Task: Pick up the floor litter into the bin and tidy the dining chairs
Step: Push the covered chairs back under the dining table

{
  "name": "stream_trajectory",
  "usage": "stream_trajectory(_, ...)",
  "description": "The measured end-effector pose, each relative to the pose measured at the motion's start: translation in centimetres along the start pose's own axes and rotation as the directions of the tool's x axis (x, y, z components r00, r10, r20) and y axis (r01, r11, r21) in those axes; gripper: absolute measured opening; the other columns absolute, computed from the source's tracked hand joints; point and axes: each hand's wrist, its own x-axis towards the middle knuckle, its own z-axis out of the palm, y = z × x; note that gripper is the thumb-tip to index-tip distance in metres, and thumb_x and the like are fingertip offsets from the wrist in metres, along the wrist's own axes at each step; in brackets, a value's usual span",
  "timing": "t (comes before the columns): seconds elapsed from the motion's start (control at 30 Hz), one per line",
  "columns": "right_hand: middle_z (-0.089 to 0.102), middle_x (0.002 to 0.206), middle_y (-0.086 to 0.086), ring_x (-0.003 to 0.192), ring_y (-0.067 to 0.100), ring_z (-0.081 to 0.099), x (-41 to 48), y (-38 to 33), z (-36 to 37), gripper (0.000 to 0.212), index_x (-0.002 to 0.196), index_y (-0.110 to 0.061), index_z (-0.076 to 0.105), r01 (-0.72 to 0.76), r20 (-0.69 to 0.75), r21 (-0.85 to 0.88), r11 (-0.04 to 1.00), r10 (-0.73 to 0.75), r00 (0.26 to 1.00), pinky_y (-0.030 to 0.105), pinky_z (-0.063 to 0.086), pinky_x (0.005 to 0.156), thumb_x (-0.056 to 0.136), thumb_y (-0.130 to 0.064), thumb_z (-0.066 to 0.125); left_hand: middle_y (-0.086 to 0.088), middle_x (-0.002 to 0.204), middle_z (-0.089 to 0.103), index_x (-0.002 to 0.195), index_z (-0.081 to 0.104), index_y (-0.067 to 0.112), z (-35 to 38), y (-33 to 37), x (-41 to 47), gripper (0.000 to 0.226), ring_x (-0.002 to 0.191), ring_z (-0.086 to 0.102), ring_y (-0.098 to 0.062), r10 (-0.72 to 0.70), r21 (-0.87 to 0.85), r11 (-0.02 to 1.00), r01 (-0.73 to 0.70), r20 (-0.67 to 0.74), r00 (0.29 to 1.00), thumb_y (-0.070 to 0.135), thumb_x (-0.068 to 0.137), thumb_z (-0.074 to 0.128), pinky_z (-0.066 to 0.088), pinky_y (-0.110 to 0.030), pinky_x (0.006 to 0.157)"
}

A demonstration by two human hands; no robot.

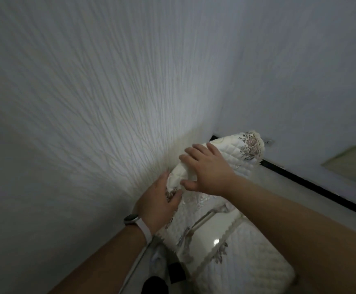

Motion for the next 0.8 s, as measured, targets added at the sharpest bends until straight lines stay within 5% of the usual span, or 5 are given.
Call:
stream_trajectory(0.23,0.056,0.106,-0.004,0.11,0.022,0.049,0.9,1.0,0.2,0.063,0.114,-0.025,0.059,0.059,-0.026,0.022,0.998,-0.058,0.998,0.058,0.024,0.112,0.072,-0.071,0.054,0.011,0.086,0.064,0.11,0.059,0.026,0.0,0.1,0.2,0.035,0.075,0.062,-0.01,-0.035,0.052,0.998,0.037,-0.041,0.999,0.051,0.087,0.062,0.045,-0.027,0.06)
stream_trajectory(0.4,0.053,0.099,-0.003,0.102,0.022,0.05,0.3,1.7,-0.2,0.063,0.109,-0.022,0.061,0.064,-0.053,0.039,0.997,-0.061,0.997,0.054,0.029,0.109,0.069,-0.07,0.058,0.015,0.078,0.056,0.1,0.061,0.022,0.0,1.3,0.2,0.031,0.065,0.052,-0.005,0.052,0.104,0.993,-0.048,-0.028,0.998,0.05,0.088,0.061,0.026,-0.01,0.05)
stream_trajectory(0.5,0.055,0.102,-0.002,0.103,0.022,0.051,-1.1,2.4,-0.8,0.063,0.112,-0.022,0.06,0.047,-0.052,0.049,0.998,-0.045,0.998,0.053,0.03,0.108,0.07,-0.069,0.059,0.01,0.078,0.06,0.101,0.061,0.02,0.4,2.3,0.1,0.028,0.065,0.057,-0.011,0.079,0.111,0.991,-0.079,0.004,0.997,0.045,0.089,0.065,0.03,-0.02,0.051)
stream_trajectory(0.63,0.057,0.114,-0.001,0.116,0.021,0.049,-3.0,2.5,-1.6,0.061,0.12,-0.022,0.06,0.018,-0.061,0.079,0.997,-0.013,0.998,0.051,0.026,0.113,0.078,-0.066,0.057,0.014,0.073,0.057,0.097,0.061,0.021,0.5,3.4,-0.5,0.038,0.059,0.056,-0.009,0.149,0.068,0.987,-0.148,-0.015,0.989,0.056,0.085,0.052,0.024,-0.008,0.049)
stream_trajectory(0.8,0.054,0.135,0.002,0.136,0.023,0.04,-5.8,0.4,-1.4,0.052,0.128,-0.021,0.06,-0.121,-0.155,0.24,0.963,0.161,0.975,0.048,0.024,0.117,0.087,-0.053,0.058,0.018,0.07,0.048,0.09,0.055,0.028,0.2,4.0,-1.8,0.023,0.063,0.06,-0.017,0.129,0.086,0.988,-0.129,0.007,0.992,0.049,0.081,0.06,0.023,-0.011,0.048)
